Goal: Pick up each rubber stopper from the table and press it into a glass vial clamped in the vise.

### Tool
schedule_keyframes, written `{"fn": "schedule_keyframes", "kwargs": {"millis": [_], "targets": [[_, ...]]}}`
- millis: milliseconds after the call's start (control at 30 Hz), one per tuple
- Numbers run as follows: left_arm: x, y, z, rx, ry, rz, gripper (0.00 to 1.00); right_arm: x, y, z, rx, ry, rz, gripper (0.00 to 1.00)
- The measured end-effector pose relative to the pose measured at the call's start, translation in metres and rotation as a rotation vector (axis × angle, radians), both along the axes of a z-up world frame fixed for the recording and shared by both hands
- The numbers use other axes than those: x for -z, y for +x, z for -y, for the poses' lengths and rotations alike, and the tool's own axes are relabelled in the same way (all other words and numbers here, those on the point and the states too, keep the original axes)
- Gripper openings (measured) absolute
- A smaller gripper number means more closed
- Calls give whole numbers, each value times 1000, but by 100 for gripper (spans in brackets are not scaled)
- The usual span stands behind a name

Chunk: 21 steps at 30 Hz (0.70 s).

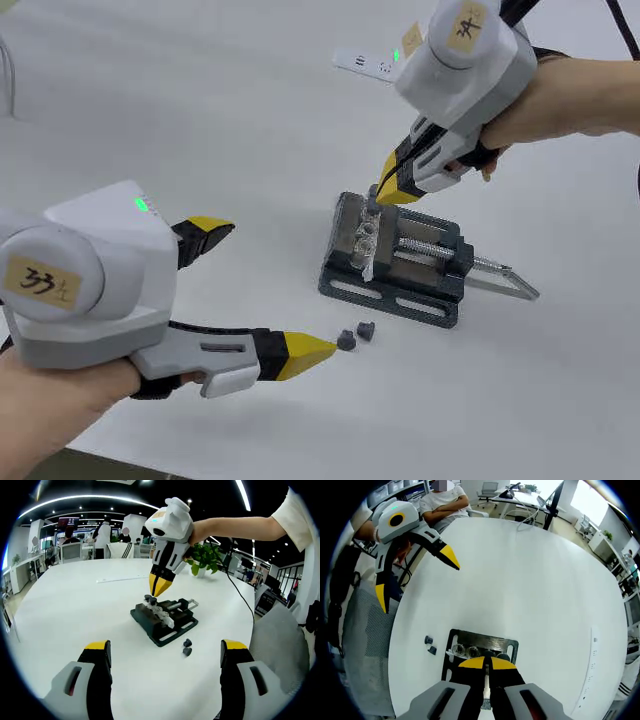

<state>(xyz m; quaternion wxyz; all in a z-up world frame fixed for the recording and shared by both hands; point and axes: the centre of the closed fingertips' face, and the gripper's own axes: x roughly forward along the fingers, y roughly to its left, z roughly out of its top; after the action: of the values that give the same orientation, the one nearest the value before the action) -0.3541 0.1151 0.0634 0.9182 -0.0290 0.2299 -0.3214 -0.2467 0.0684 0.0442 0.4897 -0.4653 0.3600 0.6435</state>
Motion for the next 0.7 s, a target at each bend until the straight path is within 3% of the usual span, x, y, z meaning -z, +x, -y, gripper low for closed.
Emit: {"fn": "schedule_keyframes", "kwargs": {"millis": [133, 333, 533, 667, 700], "targets": [[3, 0, -2, -2, -2, -10, 89, 6, 5, -2, 0, -5, -12, 0], [8, -1, -1, 4, -2, -23, 88, 4, 1, 0, -5, -13, -30, 0], [9, 1, 2, 9, -4, -29, 88, 5, -2, 1, -1, -75, -81, 0], [11, 4, 3, 10, -5, -35, 88, 7, -2, 4, -34, -127, -49, 0], [11, 4, 3, 10, -7, -36, 88, 7, -3, 3, -57, -118, -42, 0]]}}
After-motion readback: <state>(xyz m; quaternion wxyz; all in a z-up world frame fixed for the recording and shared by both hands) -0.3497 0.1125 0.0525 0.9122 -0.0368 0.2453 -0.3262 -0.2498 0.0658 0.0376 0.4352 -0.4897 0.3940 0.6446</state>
